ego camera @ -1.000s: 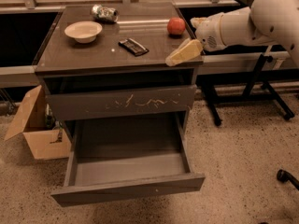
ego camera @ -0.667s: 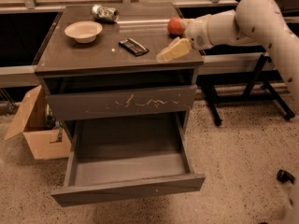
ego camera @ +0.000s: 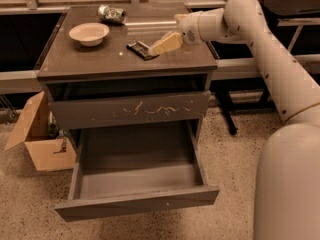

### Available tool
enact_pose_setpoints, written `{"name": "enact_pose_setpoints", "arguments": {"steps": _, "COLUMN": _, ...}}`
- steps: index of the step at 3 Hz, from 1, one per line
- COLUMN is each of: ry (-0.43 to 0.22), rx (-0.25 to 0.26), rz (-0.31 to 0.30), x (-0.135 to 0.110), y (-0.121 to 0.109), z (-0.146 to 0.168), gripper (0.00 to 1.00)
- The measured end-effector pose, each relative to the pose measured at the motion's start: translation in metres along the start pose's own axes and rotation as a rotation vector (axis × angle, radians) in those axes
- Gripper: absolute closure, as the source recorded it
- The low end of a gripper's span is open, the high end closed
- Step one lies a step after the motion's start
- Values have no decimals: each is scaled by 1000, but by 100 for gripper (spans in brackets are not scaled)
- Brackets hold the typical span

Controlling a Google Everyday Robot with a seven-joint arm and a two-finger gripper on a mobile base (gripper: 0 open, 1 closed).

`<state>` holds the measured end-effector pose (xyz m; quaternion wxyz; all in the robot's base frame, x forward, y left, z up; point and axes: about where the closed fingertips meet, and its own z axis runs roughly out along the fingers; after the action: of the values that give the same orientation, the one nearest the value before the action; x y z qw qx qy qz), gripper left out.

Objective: Place rxbar chocolate into middle drawer

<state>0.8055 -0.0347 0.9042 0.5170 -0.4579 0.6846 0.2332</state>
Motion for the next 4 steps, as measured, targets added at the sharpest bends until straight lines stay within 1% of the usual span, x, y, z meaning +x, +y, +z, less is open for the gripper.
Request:
{"name": "enact_pose_setpoints", "arguments": {"steps": 1, "ry": -11, "rx": 35, "rz": 42, "x": 6, "y": -8, "z": 38, "gripper": 0}}
{"name": "enact_pose_setpoints", "arguments": {"steps": 2, "ry": -9, "rx": 48, "rz": 75, "x": 15, "y": -9, "z": 72, "gripper": 0}}
{"name": "enact_pose_setpoints", "arguments": {"steps": 3, "ry": 1, "rx": 50, "rz": 96, "x": 24, "y": -8, "z": 98, "gripper": 0}}
{"name": "enact_pose_setpoints", "arguments": {"steps": 4, "ry": 9, "rx": 53, "rz": 114, "x": 31, "y": -7, "z": 115, "gripper": 14}}
